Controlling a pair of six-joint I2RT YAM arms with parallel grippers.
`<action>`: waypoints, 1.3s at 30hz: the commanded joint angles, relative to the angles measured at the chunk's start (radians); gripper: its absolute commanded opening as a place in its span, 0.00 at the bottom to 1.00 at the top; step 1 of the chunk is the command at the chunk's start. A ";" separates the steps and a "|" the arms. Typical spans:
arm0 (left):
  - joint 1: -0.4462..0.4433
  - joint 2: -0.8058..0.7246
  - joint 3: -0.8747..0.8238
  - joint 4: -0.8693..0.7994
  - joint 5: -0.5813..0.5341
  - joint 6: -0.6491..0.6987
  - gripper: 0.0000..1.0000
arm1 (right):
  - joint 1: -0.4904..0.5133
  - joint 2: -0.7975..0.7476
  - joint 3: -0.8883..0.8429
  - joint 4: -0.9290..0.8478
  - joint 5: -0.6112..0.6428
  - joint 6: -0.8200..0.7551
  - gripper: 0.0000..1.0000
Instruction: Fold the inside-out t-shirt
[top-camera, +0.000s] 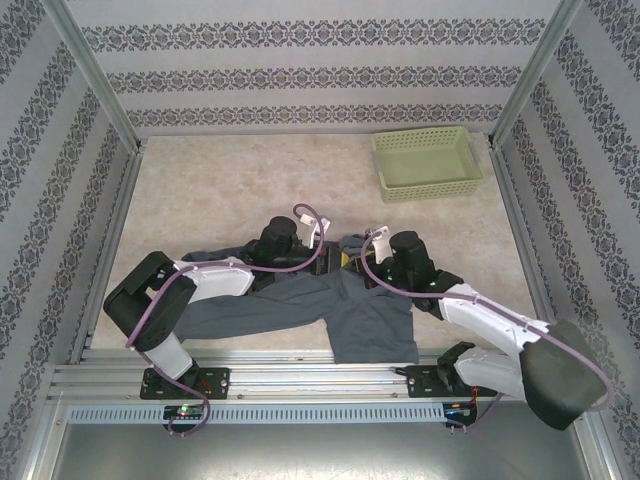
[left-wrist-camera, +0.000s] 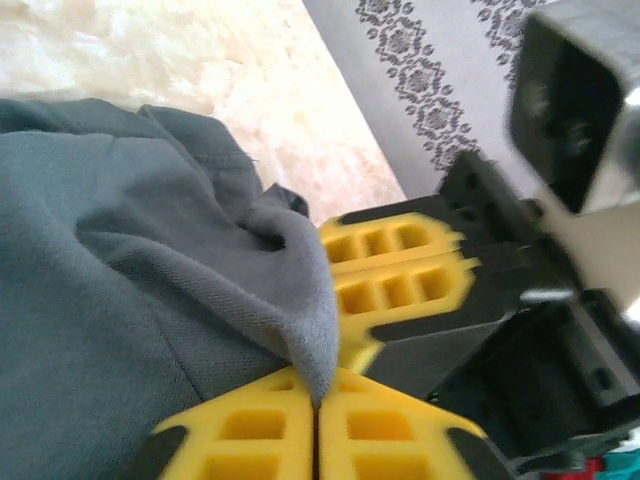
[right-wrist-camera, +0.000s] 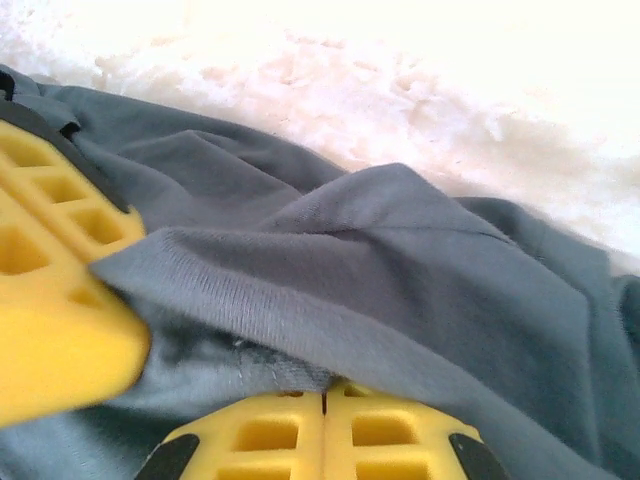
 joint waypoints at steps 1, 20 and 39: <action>0.011 -0.040 0.056 -0.209 -0.101 0.090 0.18 | 0.013 -0.079 0.043 -0.142 0.089 0.015 0.00; 0.136 -0.485 0.045 -1.193 -0.801 0.174 0.67 | 0.133 0.058 0.477 -0.630 0.437 0.010 0.00; 0.182 -0.028 0.229 -1.392 -1.101 0.155 0.74 | 0.146 0.062 0.460 -0.616 0.476 0.027 0.00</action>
